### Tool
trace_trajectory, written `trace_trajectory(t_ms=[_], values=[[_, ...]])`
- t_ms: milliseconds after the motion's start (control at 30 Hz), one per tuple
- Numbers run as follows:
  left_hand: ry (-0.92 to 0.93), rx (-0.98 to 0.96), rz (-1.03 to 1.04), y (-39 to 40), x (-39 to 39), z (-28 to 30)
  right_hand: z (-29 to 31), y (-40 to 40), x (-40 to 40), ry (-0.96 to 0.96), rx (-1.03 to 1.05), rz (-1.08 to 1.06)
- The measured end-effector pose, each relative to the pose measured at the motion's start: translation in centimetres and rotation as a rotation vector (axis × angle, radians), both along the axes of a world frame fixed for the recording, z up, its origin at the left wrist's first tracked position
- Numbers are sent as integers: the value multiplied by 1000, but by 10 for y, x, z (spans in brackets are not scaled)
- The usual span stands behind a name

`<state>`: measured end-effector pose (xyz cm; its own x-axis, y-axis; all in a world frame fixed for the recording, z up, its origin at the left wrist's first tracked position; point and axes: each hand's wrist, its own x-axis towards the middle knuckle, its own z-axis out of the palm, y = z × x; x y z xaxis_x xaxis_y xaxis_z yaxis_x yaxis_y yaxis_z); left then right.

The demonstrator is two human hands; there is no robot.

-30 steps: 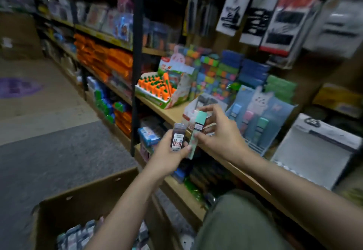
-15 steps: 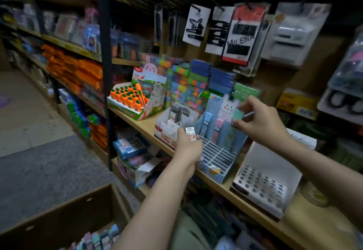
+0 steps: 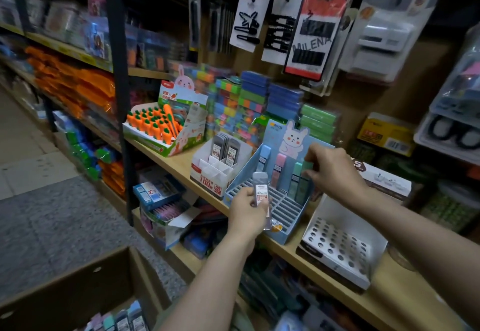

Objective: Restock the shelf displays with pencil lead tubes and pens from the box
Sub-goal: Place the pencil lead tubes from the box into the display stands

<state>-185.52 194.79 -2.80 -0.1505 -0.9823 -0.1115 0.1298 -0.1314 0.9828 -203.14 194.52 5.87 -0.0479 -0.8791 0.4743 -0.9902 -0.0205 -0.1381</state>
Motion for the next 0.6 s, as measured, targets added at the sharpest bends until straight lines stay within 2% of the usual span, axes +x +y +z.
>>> trace_trajectory(t_ms=[300,467,600], values=[[-35,-110,-112,0,-3,4,-1,-2,-1,9,-18,-25],[-38,-91,-111,-1,0,3,-6,2,3,29,6,-43],[-26,-76,-109,0,1,3,-5,5,3,189,-32,-55]])
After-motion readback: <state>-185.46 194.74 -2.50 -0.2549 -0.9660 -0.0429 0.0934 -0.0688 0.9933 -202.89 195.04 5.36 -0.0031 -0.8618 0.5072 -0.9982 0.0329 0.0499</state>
